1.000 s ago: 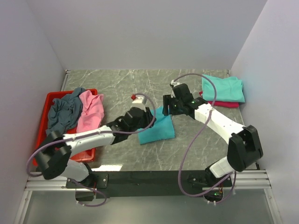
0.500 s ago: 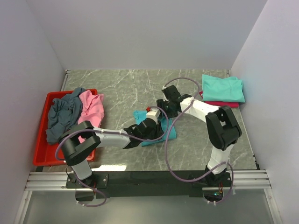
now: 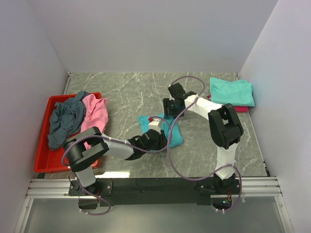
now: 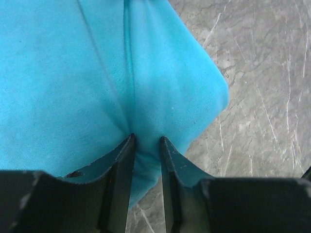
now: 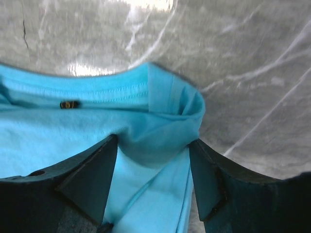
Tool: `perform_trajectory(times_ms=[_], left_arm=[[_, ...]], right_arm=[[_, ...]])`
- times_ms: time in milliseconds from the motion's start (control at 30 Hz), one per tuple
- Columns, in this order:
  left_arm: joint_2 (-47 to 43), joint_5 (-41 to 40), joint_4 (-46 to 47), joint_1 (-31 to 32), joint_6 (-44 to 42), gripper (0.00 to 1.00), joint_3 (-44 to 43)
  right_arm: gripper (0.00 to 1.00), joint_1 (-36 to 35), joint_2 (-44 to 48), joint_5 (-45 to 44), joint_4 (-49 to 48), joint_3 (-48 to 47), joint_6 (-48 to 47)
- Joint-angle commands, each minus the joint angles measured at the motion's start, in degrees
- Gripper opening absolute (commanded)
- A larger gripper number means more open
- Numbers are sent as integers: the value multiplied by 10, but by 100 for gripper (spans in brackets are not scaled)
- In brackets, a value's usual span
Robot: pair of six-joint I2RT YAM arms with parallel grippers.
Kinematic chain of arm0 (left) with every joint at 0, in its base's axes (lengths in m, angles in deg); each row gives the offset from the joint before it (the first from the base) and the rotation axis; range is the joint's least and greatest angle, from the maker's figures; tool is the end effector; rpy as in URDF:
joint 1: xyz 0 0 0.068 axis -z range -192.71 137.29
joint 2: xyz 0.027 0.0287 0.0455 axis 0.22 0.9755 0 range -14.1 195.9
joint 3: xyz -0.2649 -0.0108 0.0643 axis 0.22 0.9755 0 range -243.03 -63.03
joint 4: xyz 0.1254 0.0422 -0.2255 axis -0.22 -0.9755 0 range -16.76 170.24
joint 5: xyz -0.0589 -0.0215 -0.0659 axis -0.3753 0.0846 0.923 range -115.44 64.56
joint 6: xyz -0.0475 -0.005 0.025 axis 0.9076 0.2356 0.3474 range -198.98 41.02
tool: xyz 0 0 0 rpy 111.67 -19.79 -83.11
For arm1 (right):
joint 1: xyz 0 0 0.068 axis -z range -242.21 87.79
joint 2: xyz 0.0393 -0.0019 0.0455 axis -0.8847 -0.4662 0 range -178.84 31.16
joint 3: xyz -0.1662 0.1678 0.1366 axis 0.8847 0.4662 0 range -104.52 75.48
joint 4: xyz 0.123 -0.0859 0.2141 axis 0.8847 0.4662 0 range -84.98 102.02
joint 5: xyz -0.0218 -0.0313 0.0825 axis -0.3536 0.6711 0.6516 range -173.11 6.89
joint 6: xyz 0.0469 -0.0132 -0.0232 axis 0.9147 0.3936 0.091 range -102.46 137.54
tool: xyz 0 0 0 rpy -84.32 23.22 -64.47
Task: Fold and stack the t-shirts
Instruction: Fold the tshirt
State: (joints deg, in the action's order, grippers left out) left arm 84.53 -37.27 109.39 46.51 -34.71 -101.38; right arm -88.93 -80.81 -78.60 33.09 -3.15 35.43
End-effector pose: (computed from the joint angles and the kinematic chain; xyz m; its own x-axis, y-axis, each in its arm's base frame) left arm 0.1732 -0.2767 0.1352 -0.7138 -0.1369 -0.6869 0.3530 0.7767 -0.5216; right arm 0.3638 0.1862 0.1777 -0.8944 -0.1075 -0.4342 -0.2177 0.9526 0.2127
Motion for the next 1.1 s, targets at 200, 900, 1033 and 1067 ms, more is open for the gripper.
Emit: perform_trajectory(times_ms=[200,900,1033,1067], left_arm=[[-9,-9,-80,30,0,33,16],[-205,-49,-211,-66,-43,41,-3],[-199,-6,-172,-97,-39,41,34],[-194,4,-154,-106,-39,41,39]], right_arm=[[68,10,-16,-55,11,-68,-18],[81,70,279,126,-98,222,10],[81,98,276,212,-137,263,14],[81,102,272,225,-151,270,14]])
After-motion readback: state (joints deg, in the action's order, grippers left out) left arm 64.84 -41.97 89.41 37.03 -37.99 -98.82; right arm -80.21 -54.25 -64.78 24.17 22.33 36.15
